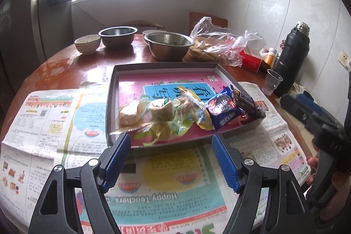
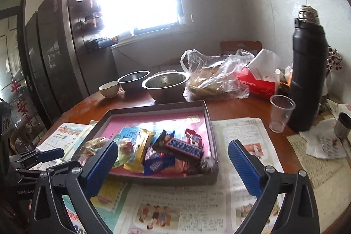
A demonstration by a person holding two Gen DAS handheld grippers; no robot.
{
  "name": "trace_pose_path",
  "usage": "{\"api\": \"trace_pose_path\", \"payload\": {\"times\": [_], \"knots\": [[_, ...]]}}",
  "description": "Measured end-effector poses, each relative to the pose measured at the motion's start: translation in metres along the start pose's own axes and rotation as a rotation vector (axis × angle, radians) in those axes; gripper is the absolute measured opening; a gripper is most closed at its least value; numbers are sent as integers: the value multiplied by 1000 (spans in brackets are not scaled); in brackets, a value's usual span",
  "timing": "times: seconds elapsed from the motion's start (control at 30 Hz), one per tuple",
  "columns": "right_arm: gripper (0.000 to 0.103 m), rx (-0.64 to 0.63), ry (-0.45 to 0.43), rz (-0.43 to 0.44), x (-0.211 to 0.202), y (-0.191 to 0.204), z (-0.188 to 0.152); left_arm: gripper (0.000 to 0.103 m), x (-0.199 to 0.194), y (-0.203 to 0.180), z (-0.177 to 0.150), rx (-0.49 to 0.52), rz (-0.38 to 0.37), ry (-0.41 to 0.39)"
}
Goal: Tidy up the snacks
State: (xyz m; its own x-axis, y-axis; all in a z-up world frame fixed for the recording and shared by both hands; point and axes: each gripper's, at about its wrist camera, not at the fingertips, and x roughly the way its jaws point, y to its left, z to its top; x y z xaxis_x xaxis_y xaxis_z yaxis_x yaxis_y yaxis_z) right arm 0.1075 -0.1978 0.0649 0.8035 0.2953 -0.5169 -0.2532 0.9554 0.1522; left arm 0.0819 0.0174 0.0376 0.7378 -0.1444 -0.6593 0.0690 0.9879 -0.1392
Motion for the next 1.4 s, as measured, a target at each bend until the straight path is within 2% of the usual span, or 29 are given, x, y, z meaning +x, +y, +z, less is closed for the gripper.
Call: {"api": "trace_pose_path", "payload": {"times": [0.17, 0.3, 0.53, 0.83, 1.4], "knots": [[101, -42, 19, -61, -11, 10, -17, 78, -10, 0, -9, -5, 5, 10], [101, -35, 54, -64, -16, 18, -35, 78, -14, -1, -19, -5, 5, 30], [101, 28, 36, -91, -29, 20, -55, 78, -21, -3, -35, -20, 50, 46], [101, 1, 70, -97, -39, 30, -76, 78, -23, -14, -61, -30, 45, 76], [101, 7, 87, -92, -49, 31, -84, 78, -31, -18, -68, -17, 72, 80]]}}
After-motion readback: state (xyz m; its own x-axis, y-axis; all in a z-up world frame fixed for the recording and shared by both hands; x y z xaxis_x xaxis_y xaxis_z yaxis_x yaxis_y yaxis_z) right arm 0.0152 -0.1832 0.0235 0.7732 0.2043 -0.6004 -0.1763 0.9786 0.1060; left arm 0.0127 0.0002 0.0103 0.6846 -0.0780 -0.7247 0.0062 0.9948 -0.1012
